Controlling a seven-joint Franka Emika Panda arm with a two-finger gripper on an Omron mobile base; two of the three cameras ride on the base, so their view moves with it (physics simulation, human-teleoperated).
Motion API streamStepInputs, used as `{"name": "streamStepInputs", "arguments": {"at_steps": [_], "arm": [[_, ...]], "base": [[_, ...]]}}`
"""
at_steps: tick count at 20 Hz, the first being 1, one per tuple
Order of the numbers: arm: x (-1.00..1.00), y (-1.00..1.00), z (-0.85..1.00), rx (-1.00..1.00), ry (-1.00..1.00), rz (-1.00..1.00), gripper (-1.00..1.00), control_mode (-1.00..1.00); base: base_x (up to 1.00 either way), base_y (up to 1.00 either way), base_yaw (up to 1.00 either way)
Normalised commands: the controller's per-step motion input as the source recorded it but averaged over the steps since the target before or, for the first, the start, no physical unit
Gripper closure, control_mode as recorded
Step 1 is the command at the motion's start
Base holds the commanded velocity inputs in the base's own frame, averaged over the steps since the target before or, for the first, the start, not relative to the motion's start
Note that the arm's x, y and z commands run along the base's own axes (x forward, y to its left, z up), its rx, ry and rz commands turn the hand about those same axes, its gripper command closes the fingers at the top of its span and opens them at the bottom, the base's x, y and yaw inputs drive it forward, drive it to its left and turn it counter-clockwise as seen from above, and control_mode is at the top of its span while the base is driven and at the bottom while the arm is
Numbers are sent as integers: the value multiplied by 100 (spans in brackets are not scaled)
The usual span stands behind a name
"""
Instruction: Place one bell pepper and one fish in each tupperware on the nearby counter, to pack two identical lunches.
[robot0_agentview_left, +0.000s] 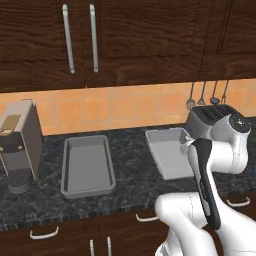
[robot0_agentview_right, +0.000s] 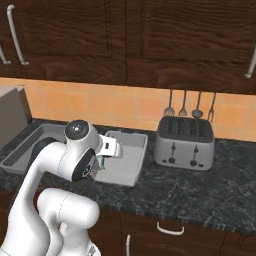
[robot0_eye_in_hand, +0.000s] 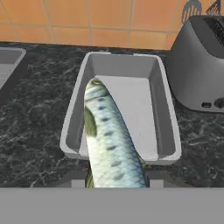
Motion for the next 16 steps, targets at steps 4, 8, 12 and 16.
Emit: {"name": "streamStepInputs", "arguments": {"at_steps": [4, 8, 12, 16], "arm": [[25, 1, -10, 0, 3, 0, 100, -100], [52, -24, -14, 0, 0, 0, 100, -100], [65, -40, -8, 0, 3, 0, 100, -100], [78, -34, -21, 2, 25, 0, 100, -100]], "base": [[30, 32, 0], [0, 0, 0], [0, 0, 0], [0, 0, 0]]}}
